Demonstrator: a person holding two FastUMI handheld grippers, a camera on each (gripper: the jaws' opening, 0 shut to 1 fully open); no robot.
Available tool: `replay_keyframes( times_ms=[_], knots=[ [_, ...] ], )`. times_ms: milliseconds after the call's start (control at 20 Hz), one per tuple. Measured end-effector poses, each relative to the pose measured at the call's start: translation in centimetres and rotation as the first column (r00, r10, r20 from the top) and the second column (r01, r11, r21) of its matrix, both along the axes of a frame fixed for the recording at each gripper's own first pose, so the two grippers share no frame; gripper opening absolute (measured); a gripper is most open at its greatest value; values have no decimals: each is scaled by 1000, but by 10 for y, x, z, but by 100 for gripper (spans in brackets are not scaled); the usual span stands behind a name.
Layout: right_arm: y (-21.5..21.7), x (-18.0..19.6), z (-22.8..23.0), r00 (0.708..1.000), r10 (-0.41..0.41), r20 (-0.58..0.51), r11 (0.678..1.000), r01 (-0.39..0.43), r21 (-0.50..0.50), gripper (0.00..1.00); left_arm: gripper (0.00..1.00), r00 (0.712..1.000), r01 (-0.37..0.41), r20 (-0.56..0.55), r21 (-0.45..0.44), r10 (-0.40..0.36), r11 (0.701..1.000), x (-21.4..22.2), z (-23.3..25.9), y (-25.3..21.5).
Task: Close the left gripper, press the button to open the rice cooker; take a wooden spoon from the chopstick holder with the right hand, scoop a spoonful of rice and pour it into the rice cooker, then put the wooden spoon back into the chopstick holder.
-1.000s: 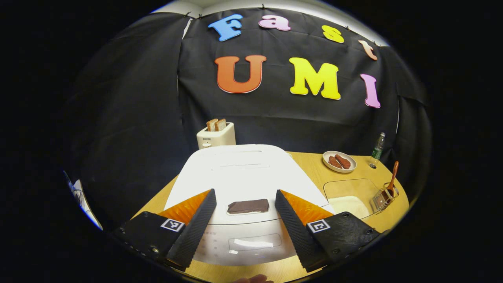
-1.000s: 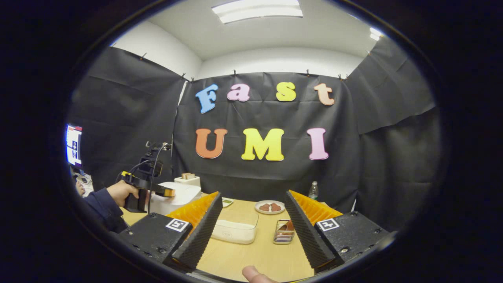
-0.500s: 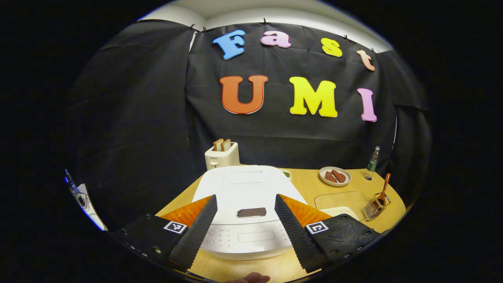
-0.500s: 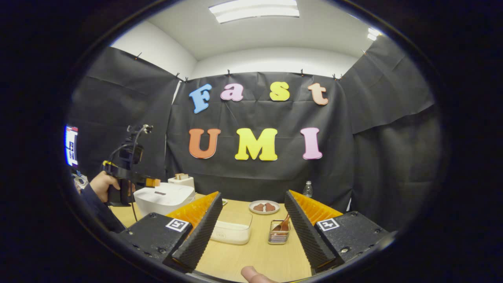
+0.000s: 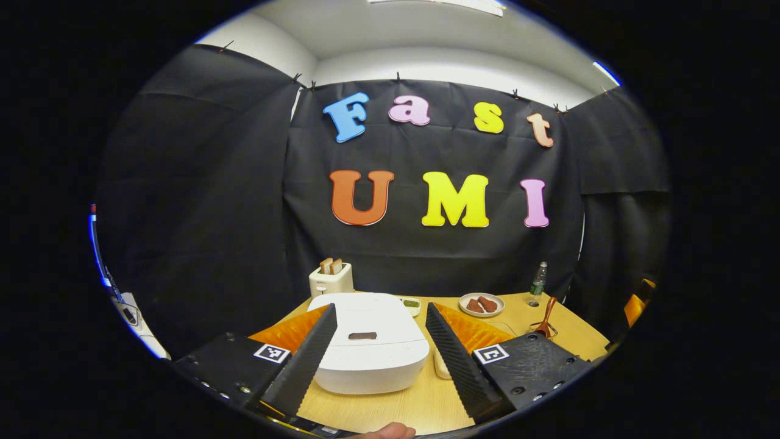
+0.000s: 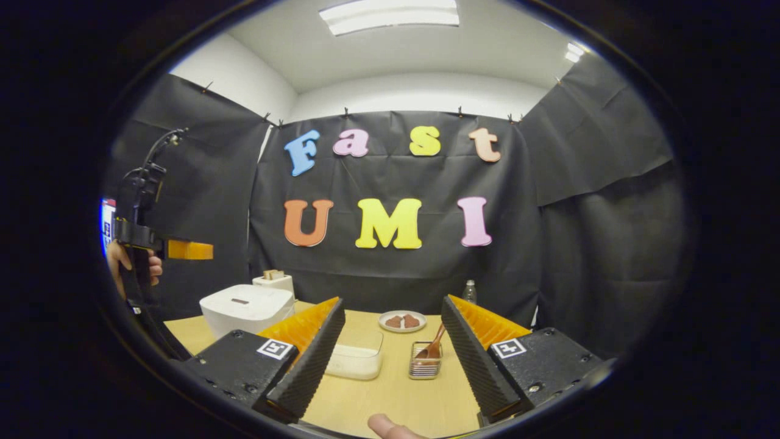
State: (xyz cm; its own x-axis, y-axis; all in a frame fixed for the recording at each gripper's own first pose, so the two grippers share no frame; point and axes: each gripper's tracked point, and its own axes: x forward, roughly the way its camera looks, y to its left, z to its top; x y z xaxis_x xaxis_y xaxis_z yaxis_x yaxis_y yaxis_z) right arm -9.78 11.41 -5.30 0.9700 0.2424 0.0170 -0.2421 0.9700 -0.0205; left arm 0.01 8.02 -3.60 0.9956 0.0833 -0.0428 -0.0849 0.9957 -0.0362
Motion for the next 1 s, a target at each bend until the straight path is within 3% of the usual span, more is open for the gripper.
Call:
replay_keyframes(
  times_ms=[250,550,1000],
  knots=[
    [-7,1,0,1000,-12,6,1000,12,1,100,94,999,10,51,47,-12,999,-31,1,-18],
    [-17,9,-8,999,-32,-35,999,33,27,100,95,993,-26,116,26,23,999,-68,-12,-20],
    [-21,7,-9,999,-18,-40,999,19,29,100,95,990,25,138,2,-25,1000,-91,-19,-31]
  ],
)
